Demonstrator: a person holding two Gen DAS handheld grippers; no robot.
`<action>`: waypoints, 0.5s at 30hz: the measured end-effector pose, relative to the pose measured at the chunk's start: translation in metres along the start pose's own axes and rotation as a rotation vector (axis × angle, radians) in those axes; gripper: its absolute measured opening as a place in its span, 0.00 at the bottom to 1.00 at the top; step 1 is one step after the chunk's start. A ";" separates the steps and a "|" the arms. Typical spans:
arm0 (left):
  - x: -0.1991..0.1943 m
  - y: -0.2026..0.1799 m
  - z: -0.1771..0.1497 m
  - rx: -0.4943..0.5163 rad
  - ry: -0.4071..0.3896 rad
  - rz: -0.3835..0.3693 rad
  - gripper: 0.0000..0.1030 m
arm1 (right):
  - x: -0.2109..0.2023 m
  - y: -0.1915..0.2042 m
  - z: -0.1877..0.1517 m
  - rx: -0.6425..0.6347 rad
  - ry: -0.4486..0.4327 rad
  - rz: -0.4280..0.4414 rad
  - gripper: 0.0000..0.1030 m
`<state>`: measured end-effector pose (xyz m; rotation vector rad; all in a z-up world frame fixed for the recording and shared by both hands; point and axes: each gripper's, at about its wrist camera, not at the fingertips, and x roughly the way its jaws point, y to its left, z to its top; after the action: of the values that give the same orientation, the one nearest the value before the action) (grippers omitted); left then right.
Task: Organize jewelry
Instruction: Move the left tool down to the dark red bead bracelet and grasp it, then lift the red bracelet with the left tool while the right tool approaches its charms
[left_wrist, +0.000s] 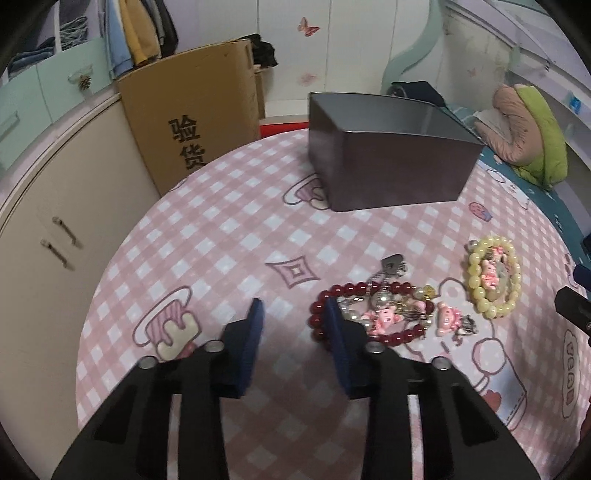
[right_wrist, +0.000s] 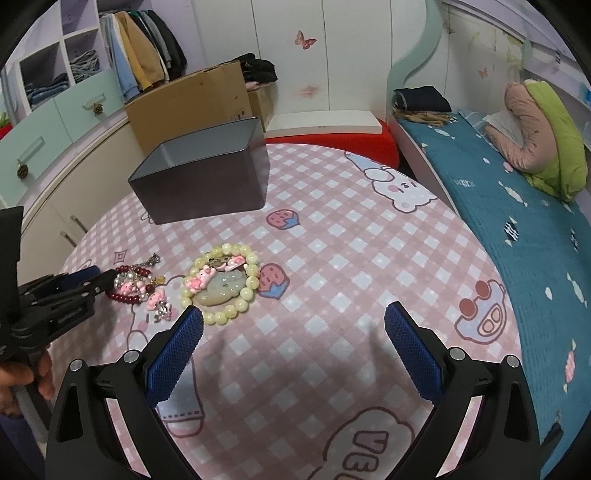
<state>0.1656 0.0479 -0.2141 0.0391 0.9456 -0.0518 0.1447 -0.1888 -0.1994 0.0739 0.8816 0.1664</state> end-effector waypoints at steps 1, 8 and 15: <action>-0.001 -0.001 0.000 0.007 0.001 -0.004 0.18 | 0.000 0.000 0.000 0.000 0.001 -0.002 0.93; -0.009 0.010 0.003 -0.058 -0.016 -0.143 0.06 | -0.004 -0.001 -0.003 0.005 0.001 -0.002 0.93; -0.062 -0.004 0.016 -0.018 -0.146 -0.271 0.06 | -0.010 0.001 -0.006 0.007 -0.007 0.008 0.93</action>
<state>0.1424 0.0451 -0.1541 -0.1087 0.8008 -0.2928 0.1341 -0.1896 -0.1951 0.0839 0.8751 0.1704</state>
